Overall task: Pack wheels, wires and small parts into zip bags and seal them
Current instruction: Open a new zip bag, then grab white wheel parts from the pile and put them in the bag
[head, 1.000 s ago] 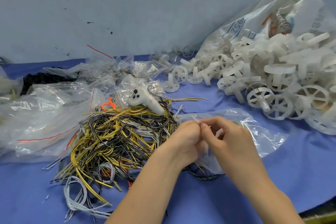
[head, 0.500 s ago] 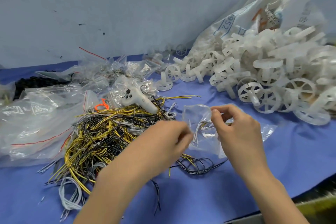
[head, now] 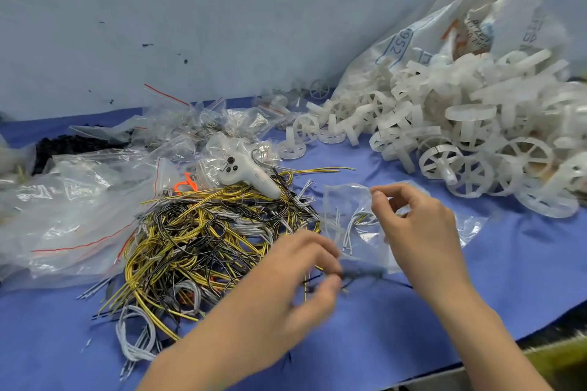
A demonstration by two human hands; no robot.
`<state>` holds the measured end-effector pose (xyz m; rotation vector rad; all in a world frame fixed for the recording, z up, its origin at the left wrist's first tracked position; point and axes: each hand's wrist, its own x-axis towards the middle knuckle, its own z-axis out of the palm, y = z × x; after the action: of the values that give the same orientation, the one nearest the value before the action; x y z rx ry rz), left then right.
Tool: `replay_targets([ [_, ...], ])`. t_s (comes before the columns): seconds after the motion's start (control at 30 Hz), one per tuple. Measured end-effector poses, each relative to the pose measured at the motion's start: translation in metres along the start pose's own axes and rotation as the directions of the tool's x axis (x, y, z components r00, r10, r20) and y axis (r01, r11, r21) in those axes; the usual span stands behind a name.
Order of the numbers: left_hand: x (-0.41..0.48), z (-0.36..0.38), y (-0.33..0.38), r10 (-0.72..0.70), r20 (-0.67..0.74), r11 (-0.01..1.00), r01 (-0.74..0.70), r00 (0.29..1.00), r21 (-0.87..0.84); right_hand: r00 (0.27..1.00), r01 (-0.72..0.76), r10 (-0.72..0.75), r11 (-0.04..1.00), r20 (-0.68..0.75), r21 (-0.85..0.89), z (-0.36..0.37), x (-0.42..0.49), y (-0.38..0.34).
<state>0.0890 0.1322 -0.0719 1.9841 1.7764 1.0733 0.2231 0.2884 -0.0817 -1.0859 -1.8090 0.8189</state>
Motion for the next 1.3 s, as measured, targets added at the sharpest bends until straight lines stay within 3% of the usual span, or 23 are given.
replay_targets([
  [0.03, 0.000, -0.011, 0.002, -0.078, -0.056, 0.979, 0.066, 0.995, -0.191, 1.000, -0.004, 0.004, 1.000, 0.003, 0.005, -0.001, 0.001, 0.001],
  [0.1, 0.002, -0.029, 0.004, -0.294, -0.124, 0.831, 0.189, 0.948, -0.523, 1.000, 0.000, 0.000, 1.000, 0.010, 0.011, -0.002, 0.002, 0.001],
  [0.13, 0.006, -0.032, 0.003, -0.421, -0.101, 0.730, 0.270, 0.901, -0.628, 1.000, 0.007, -0.008, 1.000, 0.012, 0.011, -0.002, 0.002, 0.000],
  [0.2, 0.016, -0.028, -0.001, -0.595, -0.004, 0.595, 0.437, 0.804, -0.674, 1.000, 0.029, -0.029, 1.000, 0.007, 0.009, 0.000, 0.000, -0.001],
  [0.27, 0.028, -0.017, -0.004, -0.640, 0.066, 0.578, 0.536, 0.766, -0.616, 0.998, 0.067, -0.067, 0.998, -0.004, -0.005, 0.004, -0.003, -0.004],
  [0.37, 0.045, -0.004, -0.011, -0.608, 0.115, 0.696, 0.597, 0.785, -0.399, 0.995, 0.101, -0.102, 0.994, -0.016, -0.034, 0.010, -0.008, -0.006],
  [0.5, 0.067, 0.002, -0.023, -0.537, 0.020, 0.842, 0.535, 0.843, 0.065, 0.994, 0.076, -0.078, 0.997, -0.071, -0.032, 0.009, -0.009, -0.003],
  [0.6, 0.083, 0.011, -0.023, -0.500, -0.054, 0.850, 0.502, 0.864, 0.159, 0.992, 0.092, -0.094, 0.995, -0.083, -0.030, 0.008, -0.009, -0.004],
  [0.67, 0.095, 0.020, -0.020, -0.509, -0.051, 0.860, 0.511, 0.859, 0.021, 0.989, 0.137, -0.140, 0.989, -0.055, -0.056, 0.011, -0.013, -0.006],
  [0.73, 0.108, 0.030, -0.016, -0.504, 0.016, 0.817, 0.483, 0.863, -0.315, 0.979, 0.196, -0.199, 0.978, -0.042, -0.077, 0.013, -0.017, -0.008],
  [0.83, 0.120, 0.046, -0.010, -0.435, 0.125, 0.535, 0.368, 0.892, -0.761, 0.968, 0.242, -0.245, 0.968, -0.057, -0.062, 0.012, -0.019, -0.009],
  [0.9, 0.120, 0.058, -0.010, -0.419, 0.189, 0.399, 0.367, 0.888, -0.840, 0.971, 0.238, -0.239, 0.970, -0.019, -0.058, 0.011, -0.018, -0.007],
  [0.93, 0.119, 0.066, -0.013, -0.422, 0.208, 0.394, 0.385, 0.883, -0.835, 0.972, 0.235, -0.235, 0.970, 0.006, -0.063, 0.011, -0.018, -0.006],
  [0.97, 0.117, 0.069, -0.014, -0.434, 0.225, 0.415, 0.415, 0.872, -0.809, 0.973, 0.231, -0.230, 0.971, 0.025, -0.065, 0.012, -0.018, -0.006],
  [1.07, 0.115, 0.076, -0.025, -0.439, 0.225, 0.640, 0.479, 0.870, -0.601, 0.977, 0.215, -0.214, 0.975, 0.021, -0.063, 0.010, -0.016, -0.003],
  [1.13, 0.120, 0.070, -0.022, -0.349, 0.182, 0.764, 0.392, 0.919, -0.513, 0.981, 0.196, -0.196, 0.978, 0.000, -0.067, 0.007, -0.013, -0.001],
  [1.2, 0.126, 0.068, -0.017, -0.361, 0.142, 0.813, 0.386, 0.921, -0.436, 0.985, 0.173, -0.174, 0.983, -0.018, -0.057, 0.003, -0.009, 0.002],
  [1.3, 0.122, 0.064, -0.011, -0.319, 0.118, 0.928, 0.335, 0.940, -0.164, 0.993, 0.107, -0.107, 0.994, -0.041, -0.012, -0.001, -0.004, 0.003],
])
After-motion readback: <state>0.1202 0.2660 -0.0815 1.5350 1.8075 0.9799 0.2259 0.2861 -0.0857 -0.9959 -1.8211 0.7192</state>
